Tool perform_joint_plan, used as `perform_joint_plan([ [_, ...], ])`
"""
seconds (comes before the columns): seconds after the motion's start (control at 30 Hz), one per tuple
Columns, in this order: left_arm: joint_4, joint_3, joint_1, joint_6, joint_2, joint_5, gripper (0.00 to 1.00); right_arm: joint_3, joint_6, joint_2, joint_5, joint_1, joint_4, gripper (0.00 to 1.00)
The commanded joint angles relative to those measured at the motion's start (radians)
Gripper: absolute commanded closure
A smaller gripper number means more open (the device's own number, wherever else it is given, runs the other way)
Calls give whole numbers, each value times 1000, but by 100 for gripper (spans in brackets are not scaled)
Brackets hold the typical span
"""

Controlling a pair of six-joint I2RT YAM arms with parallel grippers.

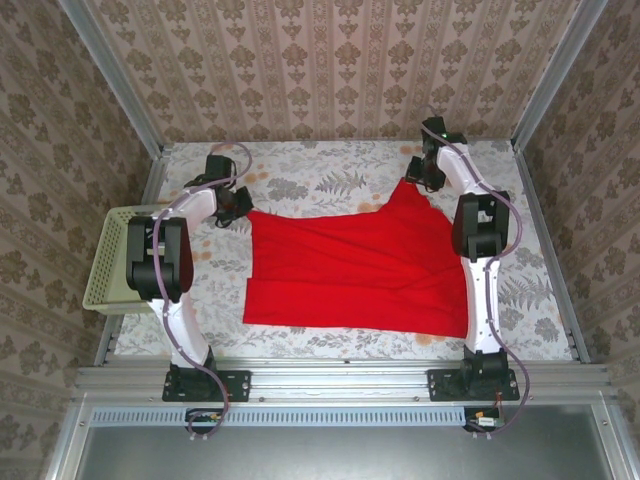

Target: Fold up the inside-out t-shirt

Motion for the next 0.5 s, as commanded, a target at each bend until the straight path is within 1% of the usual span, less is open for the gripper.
perform_joint_plan([
  [0.0,-13,-1,11,17,-12,-12,100,93,-16,69,12,3,-107,49],
  [0.13,-11,-11,11,17,-23,-12,100,159,-23,121,27,5,-143,52],
  [0.23,-9,-16,11,17,-29,-11,100,183,-29,143,23,8,-149,58],
  [0.33,-8,-22,12,18,-36,-9,100,206,-41,161,5,10,-151,65],
  [0.47,-7,-34,15,17,-46,-1,100,236,-69,160,9,15,-137,77],
])
